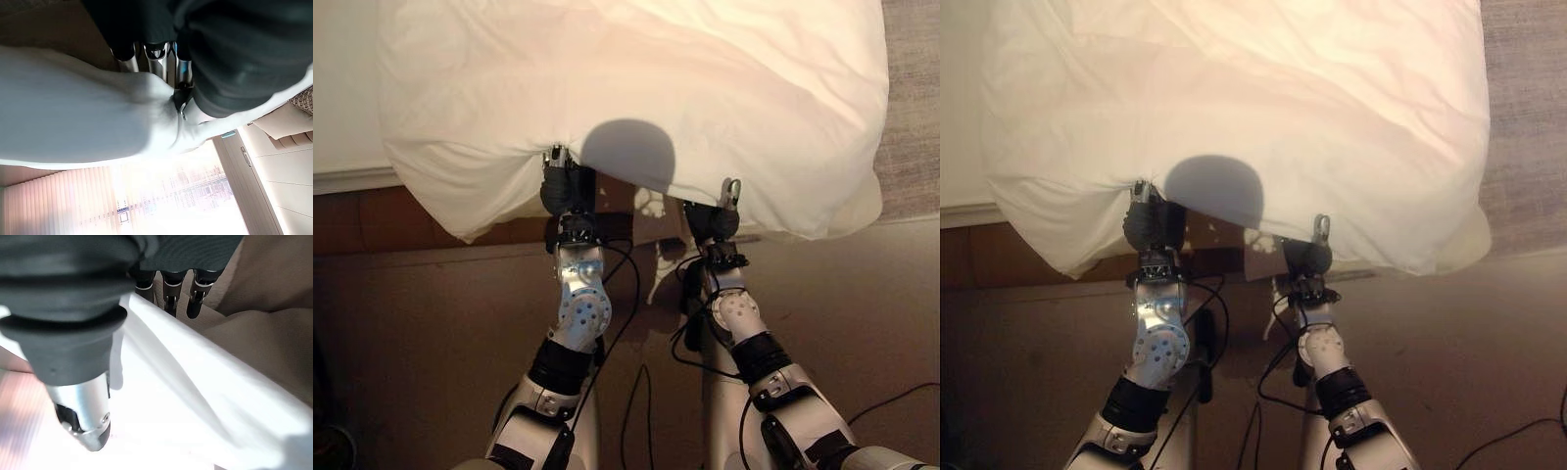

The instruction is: Make the bed

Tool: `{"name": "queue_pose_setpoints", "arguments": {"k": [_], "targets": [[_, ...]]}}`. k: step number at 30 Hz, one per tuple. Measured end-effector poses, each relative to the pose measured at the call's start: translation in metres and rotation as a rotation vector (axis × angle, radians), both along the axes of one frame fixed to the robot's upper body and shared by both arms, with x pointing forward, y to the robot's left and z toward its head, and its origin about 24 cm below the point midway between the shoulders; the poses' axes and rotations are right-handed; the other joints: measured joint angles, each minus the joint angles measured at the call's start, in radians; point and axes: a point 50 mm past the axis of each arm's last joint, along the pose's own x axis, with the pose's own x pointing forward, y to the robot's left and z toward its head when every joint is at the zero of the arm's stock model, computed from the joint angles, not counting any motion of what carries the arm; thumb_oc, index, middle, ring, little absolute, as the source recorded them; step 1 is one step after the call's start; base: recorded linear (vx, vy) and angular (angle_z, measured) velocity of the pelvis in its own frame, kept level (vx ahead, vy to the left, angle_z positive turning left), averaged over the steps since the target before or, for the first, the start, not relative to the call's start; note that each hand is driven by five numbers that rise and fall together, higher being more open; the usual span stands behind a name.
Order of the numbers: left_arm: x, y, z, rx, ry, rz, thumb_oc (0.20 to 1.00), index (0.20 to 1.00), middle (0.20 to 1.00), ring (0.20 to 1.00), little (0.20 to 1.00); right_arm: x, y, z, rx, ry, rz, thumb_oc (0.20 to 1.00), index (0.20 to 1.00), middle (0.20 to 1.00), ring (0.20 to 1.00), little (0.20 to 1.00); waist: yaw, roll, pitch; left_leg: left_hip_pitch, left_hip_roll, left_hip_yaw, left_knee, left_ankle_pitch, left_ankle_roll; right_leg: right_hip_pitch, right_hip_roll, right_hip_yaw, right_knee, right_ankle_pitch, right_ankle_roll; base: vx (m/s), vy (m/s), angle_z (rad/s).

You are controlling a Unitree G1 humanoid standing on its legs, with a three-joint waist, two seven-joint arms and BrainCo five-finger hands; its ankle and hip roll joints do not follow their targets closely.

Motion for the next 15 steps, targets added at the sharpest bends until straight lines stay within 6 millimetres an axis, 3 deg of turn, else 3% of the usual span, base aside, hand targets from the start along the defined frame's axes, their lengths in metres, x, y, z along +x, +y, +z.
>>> {"name": "queue_pose_setpoints", "arguments": {"k": [14,15], "targets": [[0.0,0.0,0.004,0.026,-0.01,0.011,0.2,0.2,0.2,0.2,0.2,0.013,-0.031,0.02,0.038,0.025,-0.137,1.0,1.0,1.0,1.0,1.0,-0.001,0.0,0.0,-0.011,-0.002,0.0,0.001,0.0,0.0,-0.015,-0.004,0.001,0.012,-0.007,-0.001,0.0,0.0,0.0],[0.0,0.0,0.006,0.041,-0.019,0.02,0.2,0.2,0.2,0.2,0.2,0.014,-0.033,0.021,0.039,0.03,-0.143,0.878,0.878,0.878,0.878,0.878,-0.001,0.0,0.0,-0.016,-0.002,0.0,0.004,0.0,0.0,-0.021,-0.003,0.002,0.013,-0.007,-0.001,0.0,0.0,0.0]]}}
